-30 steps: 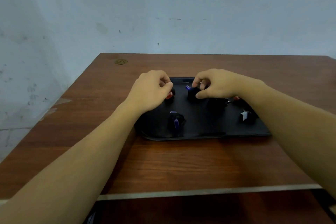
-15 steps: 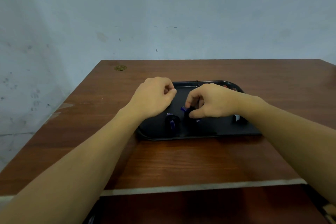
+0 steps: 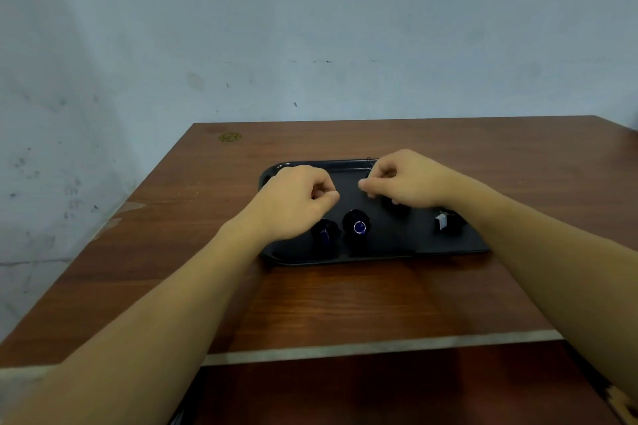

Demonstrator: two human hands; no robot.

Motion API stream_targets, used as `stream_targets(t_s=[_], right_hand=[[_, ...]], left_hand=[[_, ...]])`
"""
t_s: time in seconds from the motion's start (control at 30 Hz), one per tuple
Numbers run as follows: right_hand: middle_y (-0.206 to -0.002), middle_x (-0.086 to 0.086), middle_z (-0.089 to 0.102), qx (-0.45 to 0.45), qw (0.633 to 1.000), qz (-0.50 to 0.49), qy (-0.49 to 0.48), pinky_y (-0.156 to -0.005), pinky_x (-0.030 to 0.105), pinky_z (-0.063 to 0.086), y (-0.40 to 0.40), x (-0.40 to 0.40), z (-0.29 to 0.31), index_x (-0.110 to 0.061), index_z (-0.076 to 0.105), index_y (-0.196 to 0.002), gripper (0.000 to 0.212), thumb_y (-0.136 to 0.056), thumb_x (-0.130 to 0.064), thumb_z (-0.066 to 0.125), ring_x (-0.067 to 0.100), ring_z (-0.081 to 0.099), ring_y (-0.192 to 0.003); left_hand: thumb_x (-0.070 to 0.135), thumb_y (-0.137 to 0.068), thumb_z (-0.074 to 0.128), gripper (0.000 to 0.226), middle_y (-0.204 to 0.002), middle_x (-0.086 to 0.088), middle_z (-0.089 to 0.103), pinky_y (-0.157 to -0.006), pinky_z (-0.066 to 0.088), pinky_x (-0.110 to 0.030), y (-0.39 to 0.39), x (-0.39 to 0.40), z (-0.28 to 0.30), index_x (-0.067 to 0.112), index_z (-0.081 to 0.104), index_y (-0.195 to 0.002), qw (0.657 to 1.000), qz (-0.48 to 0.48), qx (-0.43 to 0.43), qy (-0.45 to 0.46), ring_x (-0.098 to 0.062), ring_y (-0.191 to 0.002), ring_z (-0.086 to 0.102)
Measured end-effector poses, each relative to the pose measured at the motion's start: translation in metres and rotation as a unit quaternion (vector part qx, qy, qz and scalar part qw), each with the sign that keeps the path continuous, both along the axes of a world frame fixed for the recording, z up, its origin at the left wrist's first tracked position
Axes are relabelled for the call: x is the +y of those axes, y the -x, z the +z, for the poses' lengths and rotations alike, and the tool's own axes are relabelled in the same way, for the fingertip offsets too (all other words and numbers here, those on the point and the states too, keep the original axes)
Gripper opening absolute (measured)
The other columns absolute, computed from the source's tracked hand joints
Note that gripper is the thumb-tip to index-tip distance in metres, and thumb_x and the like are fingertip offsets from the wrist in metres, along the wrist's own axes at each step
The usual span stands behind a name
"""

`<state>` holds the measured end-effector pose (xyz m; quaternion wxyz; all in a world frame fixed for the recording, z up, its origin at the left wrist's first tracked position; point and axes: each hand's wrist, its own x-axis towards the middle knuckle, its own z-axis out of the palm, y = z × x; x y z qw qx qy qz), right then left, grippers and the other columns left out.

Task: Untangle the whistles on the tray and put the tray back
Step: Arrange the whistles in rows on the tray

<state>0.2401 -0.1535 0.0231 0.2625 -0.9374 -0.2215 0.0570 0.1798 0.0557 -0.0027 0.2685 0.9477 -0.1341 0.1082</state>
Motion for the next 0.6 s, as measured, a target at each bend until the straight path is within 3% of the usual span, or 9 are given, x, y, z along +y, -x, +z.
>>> stream_targets(t_s=[0.07, 0.17, 0.27, 0.37, 0.43, 0.5, 0.6], right_hand=[[-0.088, -0.006, 0.071, -0.048, 0.998, -0.043, -0.004, -0.065, 0.028, 0.050, -0.014, -0.008, 0.006, -0.022, 0.071, -0.088, 0.016, -0.094, -0.034, 0.064, 0.016, 0.066, -0.077], [-0.101, -0.007, 0.067, -0.072, 0.995, -0.060, 0.044, -0.056, 0.023, 0.040, -0.032, -0.015, 0.007, -0.026, 0.068, -0.097, 0.009, -0.094, -0.026, 0.059, 0.007, 0.055, -0.064], [-0.109, -0.005, 0.067, -0.062, 0.989, -0.025, 0.129, -0.075, 0.024, 0.042, -0.043, -0.010, 0.002, -0.029, 0.067, -0.113, 0.020, -0.098, -0.037, 0.057, 0.017, 0.057, -0.080], [-0.096, -0.012, 0.056, -0.069, 0.980, 0.011, 0.184, -0.094, 0.028, 0.035, -0.052, 0.000, -0.006, -0.030, 0.063, -0.126, 0.032, -0.099, -0.045, 0.055, 0.026, 0.054, -0.109], [-0.088, -0.018, 0.049, -0.065, 0.978, 0.028, 0.196, -0.103, 0.033, 0.040, -0.059, 0.007, -0.010, -0.034, 0.061, -0.128, 0.035, -0.096, -0.047, 0.059, 0.028, 0.051, -0.118], [-0.087, -0.019, 0.048, -0.066, 0.977, 0.031, 0.201, -0.103, 0.042, 0.043, -0.063, 0.011, -0.011, -0.040, 0.061, -0.124, 0.033, -0.093, -0.049, 0.062, 0.027, 0.050, -0.120], [-0.084, -0.020, 0.048, -0.092, 0.972, 0.046, 0.211, -0.103, 0.043, 0.037, -0.063, 0.017, -0.011, -0.045, 0.060, -0.119, 0.029, -0.091, -0.048, 0.062, 0.024, 0.049, -0.118]], left_hand=[[0.028, -0.097, 0.057, 0.015, -0.087, 0.010, 0.069, -0.069, 0.044, -0.020, -0.002, 0.001, 0.000, 0.022, 0.070, -0.091, 1.000, 0.010, -0.012, 0.019, -0.004, -0.080, 0.061], [0.028, -0.096, 0.059, 0.015, -0.084, 0.010, 0.068, -0.069, 0.045, -0.023, -0.006, 0.006, -0.003, 0.023, 0.070, -0.089, 0.998, 0.036, -0.037, 0.047, -0.004, -0.076, 0.060], [0.031, -0.095, 0.059, 0.015, -0.083, 0.012, 0.068, -0.070, 0.047, -0.028, -0.016, 0.011, -0.007, 0.025, 0.070, -0.087, 0.996, 0.057, -0.049, 0.052, -0.004, -0.076, 0.059], [0.031, -0.094, 0.059, 0.016, -0.081, 0.009, 0.068, -0.073, 0.051, -0.033, -0.026, 0.013, -0.013, 0.024, 0.070, -0.085, 0.995, 0.076, -0.061, 0.036, -0.009, -0.080, 0.060], [0.030, -0.094, 0.060, 0.016, -0.075, 0.007, 0.063, -0.070, 0.048, -0.034, -0.031, 0.015, -0.016, 0.022, 0.070, -0.085, 0.993, 0.083, -0.076, 0.021, -0.010, -0.077, 0.057], [0.031, -0.094, 0.061, 0.016, -0.067, 0.010, 0.057, -0.064, 0.042, -0.030, -0.030, 0.018, -0.015, 0.023, 0.069, -0.083, 0.996, 0.063, -0.064, 0.022, -0.007, -0.068, 0.053], [0.034, -0.096, 0.062, 0.017, -0.055, 0.013, 0.052, -0.059, 0.037, -0.023, -0.023, 0.021, -0.007, 0.026, 0.070, -0.082, 1.000, -0.025, 0.004, 0.001, -0.005, -0.055, 0.049]])
